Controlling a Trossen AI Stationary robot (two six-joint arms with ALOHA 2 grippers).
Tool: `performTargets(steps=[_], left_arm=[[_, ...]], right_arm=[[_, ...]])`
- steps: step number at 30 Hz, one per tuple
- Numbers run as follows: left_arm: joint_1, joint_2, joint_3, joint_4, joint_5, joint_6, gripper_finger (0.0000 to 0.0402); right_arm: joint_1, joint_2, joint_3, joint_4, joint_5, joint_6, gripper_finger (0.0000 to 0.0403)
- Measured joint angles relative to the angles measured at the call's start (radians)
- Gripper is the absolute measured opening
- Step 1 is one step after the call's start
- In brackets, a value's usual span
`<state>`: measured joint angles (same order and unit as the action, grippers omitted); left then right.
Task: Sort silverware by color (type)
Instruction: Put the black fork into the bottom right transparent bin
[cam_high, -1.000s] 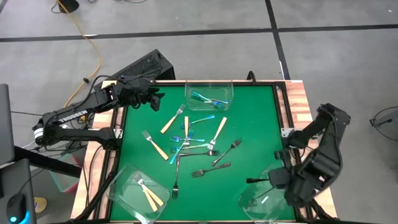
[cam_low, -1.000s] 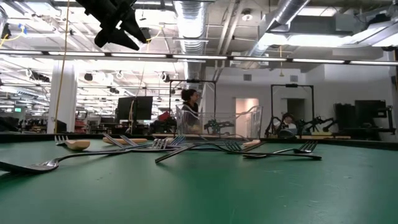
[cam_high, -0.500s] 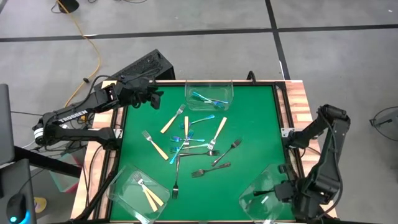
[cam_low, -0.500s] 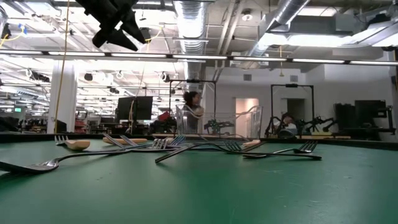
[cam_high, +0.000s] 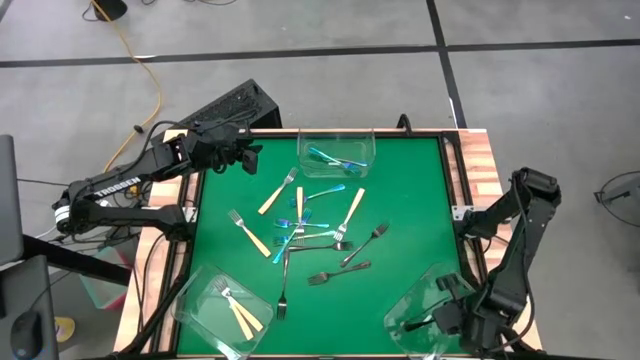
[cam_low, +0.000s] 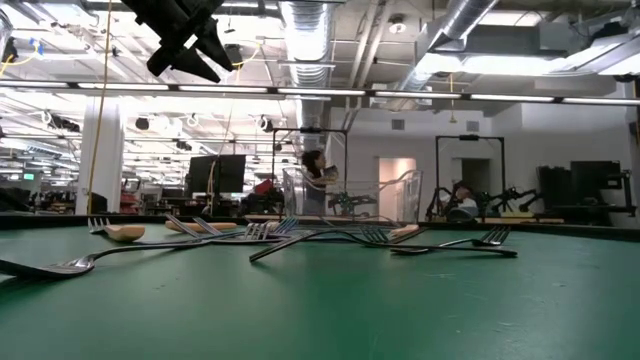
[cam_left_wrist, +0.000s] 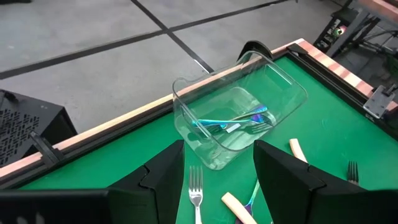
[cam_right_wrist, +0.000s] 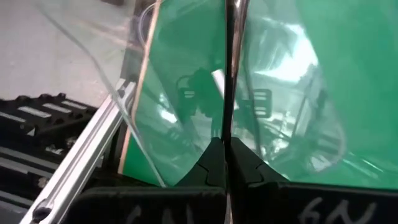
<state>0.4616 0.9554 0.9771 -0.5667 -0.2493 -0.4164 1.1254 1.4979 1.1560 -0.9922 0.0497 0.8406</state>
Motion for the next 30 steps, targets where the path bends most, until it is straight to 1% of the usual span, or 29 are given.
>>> performTargets(steps=[7, 12, 15, 21, 24, 30], left_arm=[[0.0, 0.0, 0.0, -0.002, 0.0, 0.0, 0.0176], [0.0, 0.0, 0.0, -0.003, -0.001, 0.0, 0.0176], [0.0, 0.0, 0.0, -0.003, -0.001, 0.0, 0.0176], [0.0, 0.0, 0.0, -0.003, -0.001, 0.0, 0.0176], [0.0, 0.0, 0.0, -0.003, -0.001, 0.0, 0.0176], [0.0, 0.0, 0.0, -0.003, -0.002, 0.0, 0.0176]], right_arm=[[-0.002, 0.0, -0.068, 0.095, -0.025, -0.031, 0.0008], [-0.002, 0.0, -0.104, 0.118, -0.027, -0.032, 0.0008], [-0.002, 0.0, -0.117, 0.135, -0.033, -0.06, 0.0008], [-0.006, 0.0, -0.176, 0.229, -0.101, -0.086, 0.0008], [-0.014, 0.0, -0.182, 0.225, -0.11, -0.09, 0.0008], [-0.045, 0.0, -0.183, 0.215, -0.115, -0.155, 0.0008]])
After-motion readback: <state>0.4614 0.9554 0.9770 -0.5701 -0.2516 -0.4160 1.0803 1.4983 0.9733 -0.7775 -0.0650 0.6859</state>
